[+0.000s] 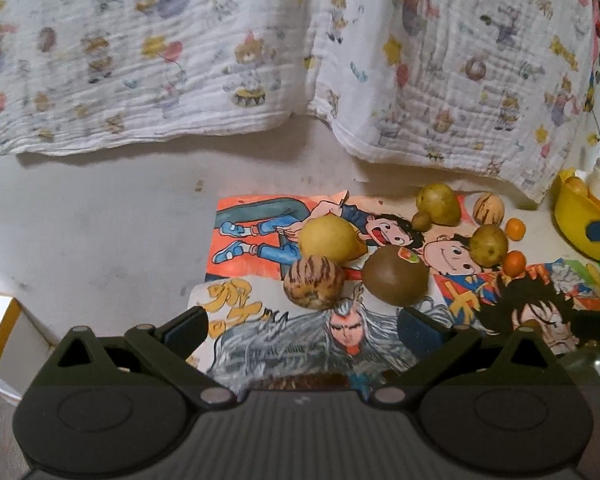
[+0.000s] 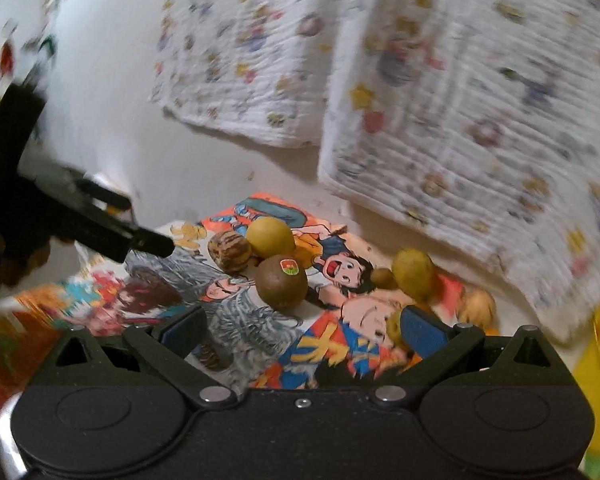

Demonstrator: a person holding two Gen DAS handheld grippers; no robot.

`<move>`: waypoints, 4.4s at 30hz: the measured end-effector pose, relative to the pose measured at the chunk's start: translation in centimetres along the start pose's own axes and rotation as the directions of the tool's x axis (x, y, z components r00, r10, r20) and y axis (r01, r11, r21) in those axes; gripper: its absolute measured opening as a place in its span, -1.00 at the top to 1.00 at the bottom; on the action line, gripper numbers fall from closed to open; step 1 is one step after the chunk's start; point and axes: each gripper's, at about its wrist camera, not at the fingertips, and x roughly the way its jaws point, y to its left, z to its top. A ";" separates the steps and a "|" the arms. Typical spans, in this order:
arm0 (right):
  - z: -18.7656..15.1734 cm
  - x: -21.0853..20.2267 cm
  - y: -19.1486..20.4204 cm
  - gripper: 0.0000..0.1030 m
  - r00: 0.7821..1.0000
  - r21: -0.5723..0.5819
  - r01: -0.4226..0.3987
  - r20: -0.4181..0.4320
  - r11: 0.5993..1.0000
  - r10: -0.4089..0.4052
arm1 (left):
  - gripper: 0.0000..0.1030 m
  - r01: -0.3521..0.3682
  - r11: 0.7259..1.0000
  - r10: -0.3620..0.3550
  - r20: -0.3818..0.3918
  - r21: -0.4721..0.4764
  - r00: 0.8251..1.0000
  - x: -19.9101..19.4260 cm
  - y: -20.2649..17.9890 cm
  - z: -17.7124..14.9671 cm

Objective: Organize fruits
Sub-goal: 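Move both tools past the tray toward the row of fruits, then grasp the stickered kiwi with the right tool while the left tool grasps the striped brown fruit, then carry the kiwi in the right tool and striped fruit in the left tool over the tray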

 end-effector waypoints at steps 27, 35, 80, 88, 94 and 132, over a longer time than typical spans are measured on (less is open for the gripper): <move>1.2 15.6 2.0 -0.53 0.983 -0.213 -0.132 -0.153 0.968 0.101 | -0.45 0.181 0.980 -0.172 -0.103 0.086 0.980 9.6 2.0 2.2; 1.3 17.2 2.4 -0.30 0.980 -0.207 -0.146 -0.166 0.967 0.113 | -0.12 0.235 0.970 -0.227 -0.119 0.059 0.967 10.8 2.6 2.6; -0.4 4.2 3.7 -0.12 0.989 -0.080 -0.132 -0.084 0.988 0.125 | -0.05 0.294 0.956 -0.294 -0.045 -0.009 0.955 0.6 -1.3 -1.0; -3.1 -0.3 5.7 -0.12 0.988 -0.032 -0.137 -0.081 0.990 0.134 | -0.05 0.319 0.948 -0.319 -0.039 -0.019 0.947 -3.6 -2.8 -4.5; -5.4 -3.0 7.6 -0.12 0.985 -0.014 -0.149 -0.093 0.989 0.147 | -0.05 0.329 0.944 -0.329 -0.045 -0.018 0.943 -6.1 -3.7 -7.3; -10.6 -6.5 10.6 -0.13 0.965 0.010 -0.199 -0.172 0.980 0.198 | -0.09 0.323 0.945 -0.314 -0.129 0.058 0.941 -10.2 -6.2 -14.2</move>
